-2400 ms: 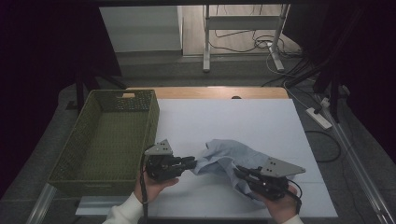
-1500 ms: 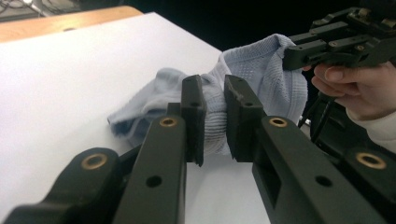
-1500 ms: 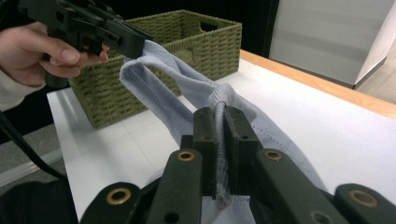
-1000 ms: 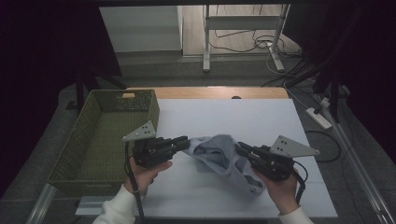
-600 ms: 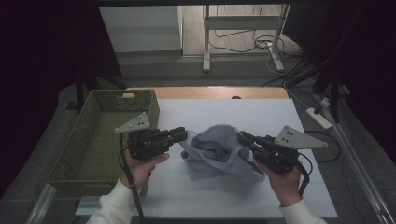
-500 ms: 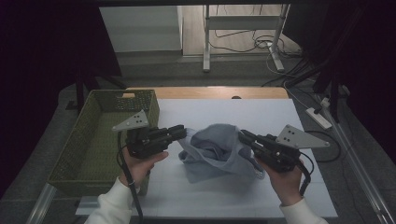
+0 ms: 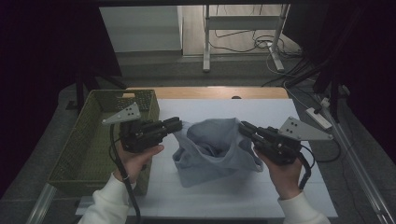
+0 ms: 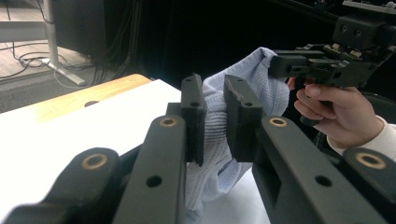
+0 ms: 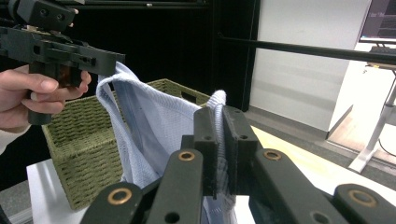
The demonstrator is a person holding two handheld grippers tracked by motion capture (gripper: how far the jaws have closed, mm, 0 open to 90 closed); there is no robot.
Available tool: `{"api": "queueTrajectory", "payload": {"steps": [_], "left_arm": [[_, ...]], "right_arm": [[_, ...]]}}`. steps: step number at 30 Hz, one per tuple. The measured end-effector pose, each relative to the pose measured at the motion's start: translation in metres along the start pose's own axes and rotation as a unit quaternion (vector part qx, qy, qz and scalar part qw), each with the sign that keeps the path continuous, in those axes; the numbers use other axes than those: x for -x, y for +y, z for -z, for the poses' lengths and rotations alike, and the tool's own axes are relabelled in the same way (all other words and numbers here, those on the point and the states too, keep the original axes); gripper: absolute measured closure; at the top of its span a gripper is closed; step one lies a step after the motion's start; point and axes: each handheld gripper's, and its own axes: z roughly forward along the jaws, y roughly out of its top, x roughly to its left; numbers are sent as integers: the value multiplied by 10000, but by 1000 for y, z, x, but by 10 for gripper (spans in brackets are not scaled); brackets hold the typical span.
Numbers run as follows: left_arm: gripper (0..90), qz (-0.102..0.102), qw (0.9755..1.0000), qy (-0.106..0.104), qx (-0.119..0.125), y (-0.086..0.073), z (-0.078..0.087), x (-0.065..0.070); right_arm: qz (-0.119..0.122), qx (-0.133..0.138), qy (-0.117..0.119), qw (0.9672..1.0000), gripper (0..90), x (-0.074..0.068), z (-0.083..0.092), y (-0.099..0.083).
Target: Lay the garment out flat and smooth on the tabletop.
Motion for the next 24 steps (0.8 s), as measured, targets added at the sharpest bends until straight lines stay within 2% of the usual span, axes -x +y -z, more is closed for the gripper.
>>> {"api": "queueTrajectory", "payload": {"steps": [16,21,24], "left_arm": [[784,-68,9999,67,90,9,8,1],[785,-54,9999,57,120,9,13,3],[784,-118,9998,25,157,10,19,8]], "right_arm": [[174,190,3,9997,845,-7,-2,16],[217,266,39,9994,846,-12,2,18],[224,346,91,9991,846,-18,8,20]]}}
